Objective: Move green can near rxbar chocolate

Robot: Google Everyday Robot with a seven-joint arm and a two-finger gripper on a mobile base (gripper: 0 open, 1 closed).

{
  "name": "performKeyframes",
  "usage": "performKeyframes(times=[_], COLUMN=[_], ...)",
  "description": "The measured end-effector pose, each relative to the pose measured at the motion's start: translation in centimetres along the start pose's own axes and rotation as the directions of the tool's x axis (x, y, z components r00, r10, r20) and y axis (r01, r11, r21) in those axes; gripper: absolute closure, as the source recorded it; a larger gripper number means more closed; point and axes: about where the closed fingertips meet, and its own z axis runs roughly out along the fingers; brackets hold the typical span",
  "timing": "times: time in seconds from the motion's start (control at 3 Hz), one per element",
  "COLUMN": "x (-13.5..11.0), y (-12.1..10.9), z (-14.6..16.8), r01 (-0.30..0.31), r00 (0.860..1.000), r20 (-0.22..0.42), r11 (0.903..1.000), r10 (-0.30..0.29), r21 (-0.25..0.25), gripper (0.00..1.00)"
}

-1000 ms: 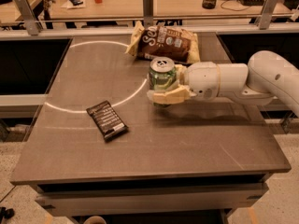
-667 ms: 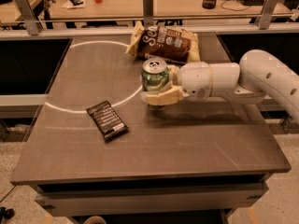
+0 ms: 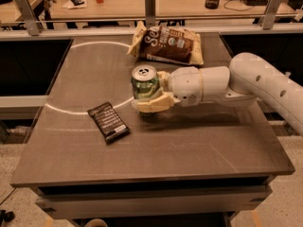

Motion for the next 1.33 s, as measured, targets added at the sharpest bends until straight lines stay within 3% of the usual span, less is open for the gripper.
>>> performKeyframes(times=[1.0, 1.33], x=[0.9, 1.4], y=[1.1, 1.3], z=[2.7, 3.1], r01=[-0.002, -0.031], r00=[1.0, 1.0], r20=[0.001, -0.006], r11=[0.9989, 0.9983], r10=[0.002, 0.031], r21=[-0.047, -0.05], gripper=[1.0, 0.82])
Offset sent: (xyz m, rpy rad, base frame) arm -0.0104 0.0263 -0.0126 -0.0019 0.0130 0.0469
